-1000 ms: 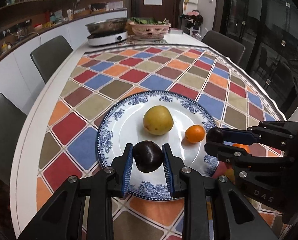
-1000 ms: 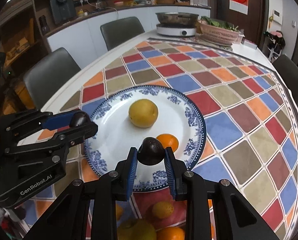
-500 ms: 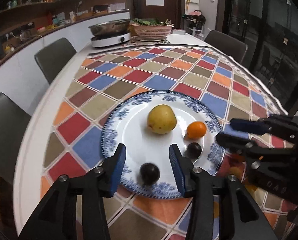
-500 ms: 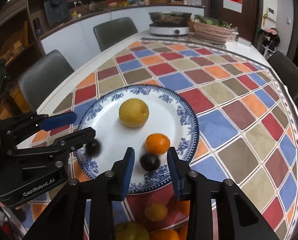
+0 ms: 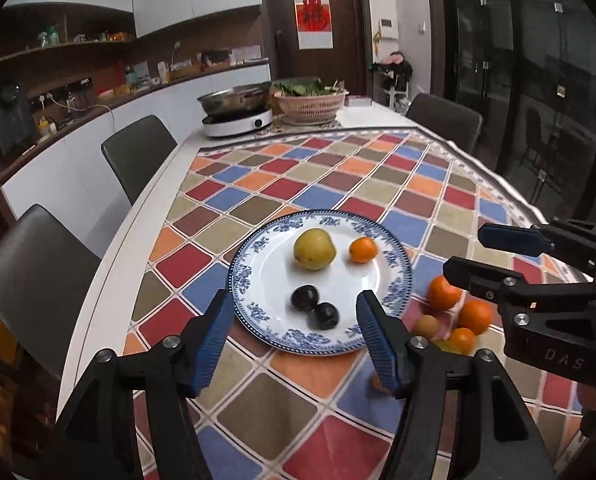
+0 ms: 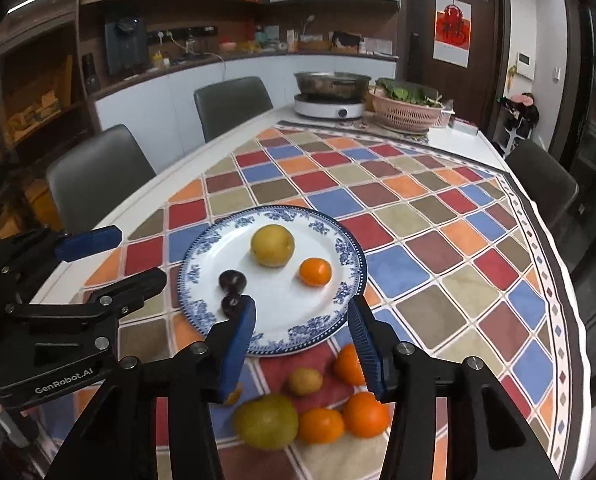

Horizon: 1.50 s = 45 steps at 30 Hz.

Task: Organize fruits
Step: 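Lift both open tools away from the plate toward the remaining fruit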

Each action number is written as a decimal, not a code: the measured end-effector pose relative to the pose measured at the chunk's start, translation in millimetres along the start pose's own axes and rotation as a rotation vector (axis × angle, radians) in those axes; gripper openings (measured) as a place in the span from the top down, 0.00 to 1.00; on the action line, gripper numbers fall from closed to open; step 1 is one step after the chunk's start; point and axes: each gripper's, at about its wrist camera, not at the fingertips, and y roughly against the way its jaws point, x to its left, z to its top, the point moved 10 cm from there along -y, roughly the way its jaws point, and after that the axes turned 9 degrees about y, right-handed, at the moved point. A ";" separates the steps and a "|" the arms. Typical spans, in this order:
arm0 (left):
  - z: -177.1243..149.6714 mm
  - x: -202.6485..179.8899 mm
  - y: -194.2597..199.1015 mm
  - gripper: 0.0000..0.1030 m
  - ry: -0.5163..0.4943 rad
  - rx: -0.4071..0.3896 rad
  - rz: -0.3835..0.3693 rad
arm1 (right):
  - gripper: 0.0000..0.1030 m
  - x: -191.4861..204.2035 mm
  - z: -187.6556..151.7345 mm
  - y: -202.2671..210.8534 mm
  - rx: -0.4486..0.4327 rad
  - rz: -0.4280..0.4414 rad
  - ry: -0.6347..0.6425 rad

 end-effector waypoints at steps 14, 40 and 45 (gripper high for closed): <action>-27.7 -26.0 60.7 0.34 -0.064 -0.103 0.010 | 0.44 0.4 -29.2 60.4 -0.063 -0.046 -0.005; -68.6 -34.3 43.2 0.34 -0.194 -0.099 -0.067 | 0.44 21.7 -78.0 51.9 -0.007 -0.069 0.023; -75.0 -37.7 34.8 0.34 -0.196 -0.079 -0.076 | 0.44 11.4 -86.4 46.1 0.016 -0.106 0.012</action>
